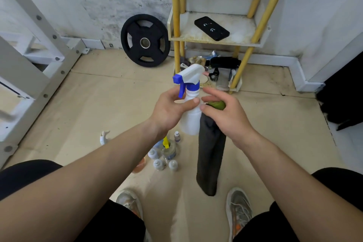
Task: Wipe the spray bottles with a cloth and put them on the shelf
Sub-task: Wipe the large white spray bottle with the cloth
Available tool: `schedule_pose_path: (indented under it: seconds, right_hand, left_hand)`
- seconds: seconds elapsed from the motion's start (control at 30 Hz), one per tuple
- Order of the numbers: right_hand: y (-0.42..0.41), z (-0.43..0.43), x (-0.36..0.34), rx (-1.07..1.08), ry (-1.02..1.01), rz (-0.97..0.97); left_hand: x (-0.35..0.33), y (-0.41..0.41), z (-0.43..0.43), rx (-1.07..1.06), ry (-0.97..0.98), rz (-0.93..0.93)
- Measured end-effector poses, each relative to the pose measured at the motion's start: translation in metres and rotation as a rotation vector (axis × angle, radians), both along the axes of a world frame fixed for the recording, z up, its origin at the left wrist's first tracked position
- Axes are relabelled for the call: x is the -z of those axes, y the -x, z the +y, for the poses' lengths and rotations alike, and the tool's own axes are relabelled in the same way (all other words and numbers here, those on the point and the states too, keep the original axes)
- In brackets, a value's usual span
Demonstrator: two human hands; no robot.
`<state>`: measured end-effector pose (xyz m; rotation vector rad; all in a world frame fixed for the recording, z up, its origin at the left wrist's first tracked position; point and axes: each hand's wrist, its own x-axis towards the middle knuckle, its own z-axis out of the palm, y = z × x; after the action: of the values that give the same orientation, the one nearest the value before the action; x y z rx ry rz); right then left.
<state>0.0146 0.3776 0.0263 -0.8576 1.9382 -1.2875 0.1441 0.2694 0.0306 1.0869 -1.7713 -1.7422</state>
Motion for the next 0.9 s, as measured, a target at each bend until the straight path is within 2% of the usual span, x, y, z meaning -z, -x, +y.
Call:
schedule_pose_path:
  seconds: [0.2,0.37,0.47,0.7,0.9]
  right_hand:
    - [-0.005,0.006,0.008,-0.030,0.038,0.035]
    - [-0.002,0.010,0.011,-0.030,0.005,0.073]
    - [-0.002,0.011,0.015,-0.024,0.013,0.064]
    - [-0.003,0.012,0.014,-0.021,-0.002,0.061]
    - [0.010,0.016,0.031,0.047,-0.158,0.052]
  left_hand:
    - [0.011,-0.002,0.015,0.035,0.234,-0.093]
    - [0.013,-0.005,0.020,0.099,0.030,-0.075]
    - [0.007,-0.008,0.023,0.141,0.002,-0.055]
    - [0.013,0.000,0.025,0.021,0.283,-0.095]
    - [0.033,0.011,0.034,0.058,0.378,-0.091]
